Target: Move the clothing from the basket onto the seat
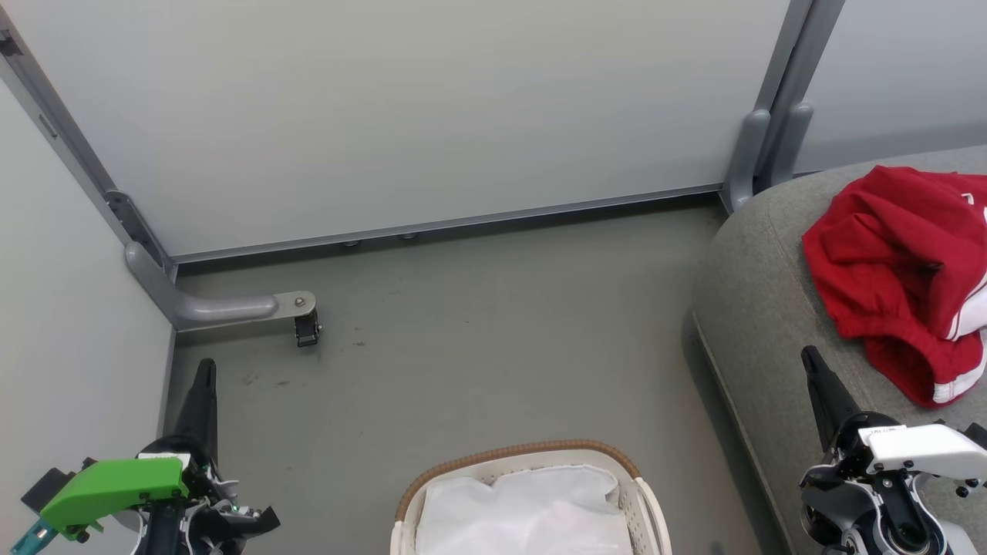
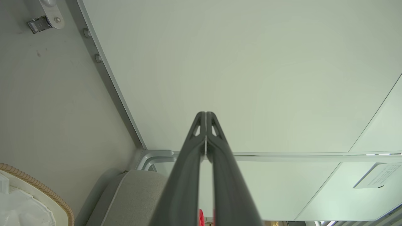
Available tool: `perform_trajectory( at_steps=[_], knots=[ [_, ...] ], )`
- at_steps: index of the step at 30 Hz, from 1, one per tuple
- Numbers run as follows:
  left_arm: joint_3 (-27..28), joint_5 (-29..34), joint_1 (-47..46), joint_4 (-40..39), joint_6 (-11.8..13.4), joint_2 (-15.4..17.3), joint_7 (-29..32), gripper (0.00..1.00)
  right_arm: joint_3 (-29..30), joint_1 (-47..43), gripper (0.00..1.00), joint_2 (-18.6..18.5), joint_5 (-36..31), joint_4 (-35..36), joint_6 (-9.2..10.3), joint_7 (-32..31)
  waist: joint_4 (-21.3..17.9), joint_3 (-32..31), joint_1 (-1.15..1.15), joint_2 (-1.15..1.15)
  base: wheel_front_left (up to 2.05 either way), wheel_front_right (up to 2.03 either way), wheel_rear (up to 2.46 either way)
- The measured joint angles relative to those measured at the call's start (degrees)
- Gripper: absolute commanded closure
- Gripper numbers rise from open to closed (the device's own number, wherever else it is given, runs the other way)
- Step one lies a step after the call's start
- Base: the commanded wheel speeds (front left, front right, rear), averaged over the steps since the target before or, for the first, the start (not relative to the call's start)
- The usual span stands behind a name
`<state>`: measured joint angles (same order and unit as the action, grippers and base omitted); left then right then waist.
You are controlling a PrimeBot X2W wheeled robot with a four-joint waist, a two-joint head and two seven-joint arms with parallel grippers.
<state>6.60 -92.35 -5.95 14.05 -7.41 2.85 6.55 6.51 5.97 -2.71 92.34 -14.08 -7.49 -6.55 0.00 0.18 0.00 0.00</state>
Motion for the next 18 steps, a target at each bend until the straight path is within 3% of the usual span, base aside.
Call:
perform_trajectory(
  at_steps=[18],
  knots=[
    [0.0, 0.0, 0.0, 0.0, 0.0, 0.0, 0.0, 1.0, 0.0, 0.0, 1.0, 0.0, 0.0, 0.0, 0.0, 0.0, 0.0, 0.0, 0.0, 0.0, 0.0, 0.0, 0.0]
  ],
)
